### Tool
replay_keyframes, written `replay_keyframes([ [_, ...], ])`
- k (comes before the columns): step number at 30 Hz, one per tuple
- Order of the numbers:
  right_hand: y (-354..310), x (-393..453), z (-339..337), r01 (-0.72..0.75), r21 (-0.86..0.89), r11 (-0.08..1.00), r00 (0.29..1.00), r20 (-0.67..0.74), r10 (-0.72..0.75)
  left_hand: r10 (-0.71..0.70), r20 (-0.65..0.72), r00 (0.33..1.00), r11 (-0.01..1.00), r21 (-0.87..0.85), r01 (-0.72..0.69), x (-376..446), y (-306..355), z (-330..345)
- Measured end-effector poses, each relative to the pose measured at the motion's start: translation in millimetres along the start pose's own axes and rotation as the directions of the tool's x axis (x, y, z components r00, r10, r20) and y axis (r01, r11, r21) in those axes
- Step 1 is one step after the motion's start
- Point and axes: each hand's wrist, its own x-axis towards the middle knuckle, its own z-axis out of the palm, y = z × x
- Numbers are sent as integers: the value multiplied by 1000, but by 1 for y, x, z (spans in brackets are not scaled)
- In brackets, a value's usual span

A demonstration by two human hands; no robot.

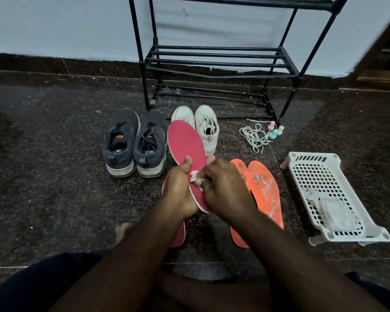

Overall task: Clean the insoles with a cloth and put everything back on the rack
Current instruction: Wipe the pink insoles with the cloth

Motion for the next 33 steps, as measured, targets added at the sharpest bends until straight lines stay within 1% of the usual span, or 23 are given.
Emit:
replay_keyframes([
  [2, 4, 5, -17, -48, 213, 976, 995, -77, 66, 34, 42, 999, 999, 17, -35, 1, 1, -1],
  [3, 6, 7, -27, -106, 330, 938, 987, -76, 138, 60, 58, 997, 998, 25, -61, 2, 1, -1],
  [4, 7, 8, -36, -169, 448, 878, 977, -42, 209, 87, 59, 995, 995, 47, -89, 1, 0, -1],
  [5, 8, 9, -42, -220, 530, 819, 966, 5, 257, 108, 53, 993, 992, 61, -111, 2, -1, -1],
  [6, 8, 9, -47, -252, 567, 784, 960, 45, 276, 110, 67, 992, 991, 70, -115, 2, -1, 0],
  [7, 8, 8, -49, -268, 559, 785, 958, 69, 278, 104, 84, 991, 992, 67, -110, 2, -2, 1],
  [8, 8, 7, -49, -261, 524, 811, 962, 72, 263, 96, 97, 991, 994, 51, -101, 1, -1, 2],
  [9, 8, 6, -48, -229, 459, 859, 972, 53, 231, 89, 100, 991, 995, 38, -93, 1, -1, 1],
  [11, 8, 8, -44, -131, 281, 951, 989, -30, 145, 65, 116, 991, 998, 9, -67, 0, -1, 1],
  [13, 7, 10, -38, -60, 118, 991, 994, -79, 69, 37, 124, 992, 999, 2, -37, 0, -3, 1],
  [17, 0, 10, -32, 49, -53, 997, 999, -3, -49, -8, 115, 993, 999, 38, 4, 2, -8, 2],
  [20, 4, 11, -28, 105, -194, 975, 994, 44, -98, -34, 114, 993, 998, 51, 28, 1, -10, 3],
  [22, 4, 11, -27, 137, -199, 970, 987, 105, -117, -12, 107, 994, 998, 56, 7, 2, -10, 2],
  [25, -2, 4, -25, 240, -127, 962, 955, 209, -211, 3, 114, 993, 996, 88, -13, 5, -6, 0],
  [26, -2, 3, -25, 255, -113, 960, 949, 218, -226, -2, 116, 993, 994, 105, -10, 5, -6, -1],
  [27, -1, 2, -25, 246, -113, 963, 955, 199, -221, -7, 116, 993, 993, 118, -7, 5, -6, -1],
  [30, 10, 8, -27, 146, -166, 975, 989, 28, -143, 3, 135, 991, 992, 123, -20, 3, -9, 1],
  [31, 12, 10, -28, 112, -184, 977, 993, -7, -116, 11, 142, 990, 992, 124, -29, 3, -9, 1],
  [32, 12, 11, -28, 94, -193, 977, 995, -19, -100, 17, 139, 990, 991, 131, -35, 4, -9, 1],
  [33, 10, 10, -27, 95, -196, 976, 995, -3, -98, 19, 130, 991, 990, 136, -36, 4, -9, 1],
])
